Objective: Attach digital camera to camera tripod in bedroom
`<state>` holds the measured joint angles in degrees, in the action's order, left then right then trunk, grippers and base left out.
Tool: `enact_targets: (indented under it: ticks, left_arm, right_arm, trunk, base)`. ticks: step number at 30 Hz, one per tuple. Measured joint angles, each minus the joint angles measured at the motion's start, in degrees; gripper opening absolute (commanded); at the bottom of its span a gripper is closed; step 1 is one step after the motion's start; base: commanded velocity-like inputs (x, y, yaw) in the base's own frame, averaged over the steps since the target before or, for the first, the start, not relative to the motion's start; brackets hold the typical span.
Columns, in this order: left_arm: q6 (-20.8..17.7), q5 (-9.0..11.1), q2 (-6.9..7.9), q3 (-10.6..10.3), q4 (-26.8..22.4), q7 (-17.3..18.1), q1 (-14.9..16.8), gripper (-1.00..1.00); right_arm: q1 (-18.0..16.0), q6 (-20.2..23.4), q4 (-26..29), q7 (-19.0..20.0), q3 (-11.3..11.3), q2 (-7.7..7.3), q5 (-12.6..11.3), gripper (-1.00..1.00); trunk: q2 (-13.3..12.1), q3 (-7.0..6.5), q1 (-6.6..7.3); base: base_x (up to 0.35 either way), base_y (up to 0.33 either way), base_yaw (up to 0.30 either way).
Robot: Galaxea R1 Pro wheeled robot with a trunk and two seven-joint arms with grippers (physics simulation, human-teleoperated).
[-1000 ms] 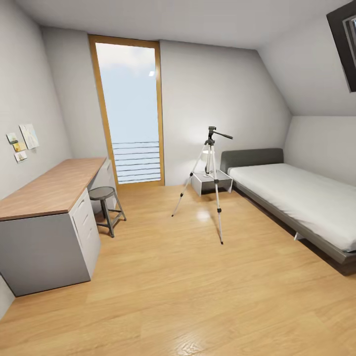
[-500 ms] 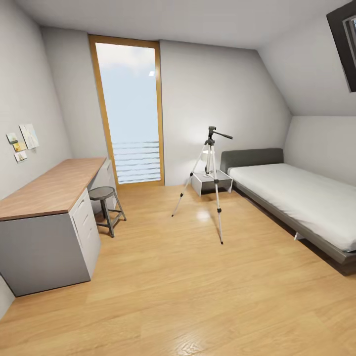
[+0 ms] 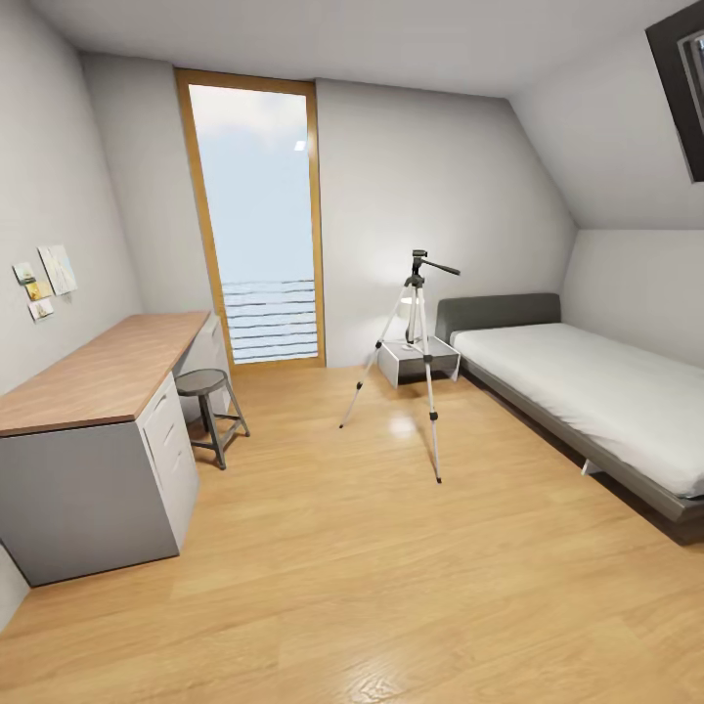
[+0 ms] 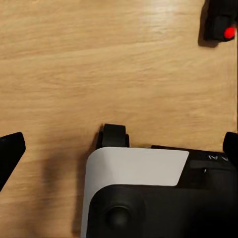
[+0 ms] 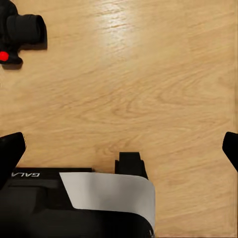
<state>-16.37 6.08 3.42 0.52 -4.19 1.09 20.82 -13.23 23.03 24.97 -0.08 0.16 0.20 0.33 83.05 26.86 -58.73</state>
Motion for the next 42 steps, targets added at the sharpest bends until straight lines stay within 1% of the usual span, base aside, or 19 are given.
enact_targets:
  ticks: [1,2,4,5,6,9,10,14,18,19,21,22,25,26,28,33,35,36,42]
  left_arm:
    - [-0.9,0.7,0.01,0.0,0.0,0.0,1.0,1.0]
    - [-1.0,0.7,0.02,0.0,0.0,0.0,1.0,1.0]
    - [-2.6,2.3,0.04,0.0,0.0,0.0,2.8,1.0]
    - [-2.6,2.3,0.04,0.0,0.0,0.0,2.9,1.0]
    - [-3.4,3.2,0.04,0.0,0.0,0.0,3.8,1.0]
    - [-6.3,5.6,0.0,0.0,-0.1,-0.2,6.5,1.0]
    - [-6.3,5.6,0.0,0.0,-0.1,-0.2,6.5,1.0]
    - [-8.9,7.3,-0.07,0.0,-0.3,-0.4,8.9,1.0]
    - [-10.9,9.6,-0.16,0.0,-1.3,-0.5,11.2,1.0]
    - [-11.0,9.6,-0.16,0.0,-1.3,-0.5,11.2,1.0]
    - [-11.5,11.5,-0.22,0.0,-2.0,-0.6,12.0,1.0]
    - [-11.5,11.5,-0.22,0.0,-2.0,-0.6,12.0,1.0]
    - [-12.0,14.5,-0.17,0.0,-3.5,-0.7,12.8,1.0]
    - [-12.0,14.5,-0.17,0.0,-3.5,-0.7,12.8,1.0]
    - [-12.4,16.1,-0.11,0.0,-4.7,-0.8,13.1,1.0]
    - [-14.2,17.5,0.0,-0.1,-6.6,-0.8,13.3,1.0]
    - [-15.6,18.0,0.04,-0.1,-8.2,-0.8,13.4,1.0]
    - [-17.3,18.7,0.06,0.0,-11.4,-0.8,13.4,1.0]
    - [-18.0,18.9,0.11,-0.1,-13.1,-0.8,13.2,1.0]
  right_arm:
    - [-0.3,2.6,1.7,0.0,0.0,0.01,0.0,1.0]
    - [-0.3,2.7,1.7,0.0,0.0,0.01,0.0,1.0]
    - [-0.6,7.0,4.8,0.0,0.0,0.14,0.0,1.0]
    - [-0.7,8.9,6.1,0.0,0.0,0.23,0.0,1.0]
    - [-0.7,8.9,6.2,0.0,0.0,0.23,0.0,1.0]
    - [-1.1,12.8,9.1,0.1,0.0,0.42,-0.1,1.0]
    - [-1.1,12.8,9.1,0.1,0.0,0.43,-0.1,1.0]
    - [-2.2,15.8,10.9,0.1,0.0,0.77,-0.2,1.0]
    - [-5.3,21.1,12.2,0.3,0.0,2.22,-0.5,1.0]
    - [-5.3,21.2,12.2,0.3,0.0,2.24,-0.4,1.0]
    - [-6.4,24.3,12.5,0.3,0.0,3.3,-0.7,1.0]
    - [-6.5,24.4,12.5,0.3,0.0,3.32,-0.6,1.0]
    - [-7.7,27.9,12.9,0.4,0.0,5.11,-0.8,1.0]
    - [-7.7,27.9,12.9,0.3,0.0,5.12,-0.8,1.0]
    - [-8.3,29.3,13.1,0.4,-0.1,6.15,-0.9,1.0]
    - [-8.9,30.5,13.2,0.4,-0.1,7.09,-0.9,1.0]
    - [-9.1,30.9,13.3,0.4,-0.1,7.44,-0.9,1.0]
    - [-9.6,31.3,13.6,0.4,-0.2,7.78,-1.0,1.0]
    - [-10.5,31.4,14.7,0.5,-0.3,7.8,-0.9,1.0]
  trunk:
    - [0.0,0.0,0.0]
    - [0.0,0.01,0.0]
    - [0.0,0.0,0.0]
    - [0.0,0.01,0.0]
    - [0.0,0.0,0.0]
    - [0.0,0.0,0.0]
    - [0.0,0.01,0.0]
    - [0.0,0.0,0.0]
    - [0.0,0.0,0.0]
    - [0.0,0.01,0.0]
    - [0.0,0.0,0.0]
    - [0.0,0.01,0.0]
    - [0.0,0.01,0.0]
    - [0.0,0.01,0.0]
    - [0.0,0.01,0.0]
    - [0.0,0.01,0.0]
    - [0.0,0.01,0.0]
    - [0.0,0.0,0.0]
    - [0.0,0.01,0.0]
  base:
    - [0.0,0.0,0.0]
    - [0.0,0.0,0.0]
    - [0.0,0.0,0.0]
    - [0.0,0.0,0.0]
    - [0.0,0.0,0.0]
    - [0.0,0.0,0.0]
    - [0.0,0.0,0.0]
    - [0.0,0.0,0.0]
    - [0.0,0.0,0.0]
    - [0.0,0.0,0.0]
    - [0.0,0.0,0.0]
    - [0.0,0.0,0.0]
    - [0.0,0.0,0.0]
    - [0.0,0.0,0.0]
    - [0.0,0.0,0.0]
    - [0.0,0.0,0.0]
    - [0.0,0.0,0.0]
    - [0.0,0.0,0.0]
    - [0.0,0.0,0.0]
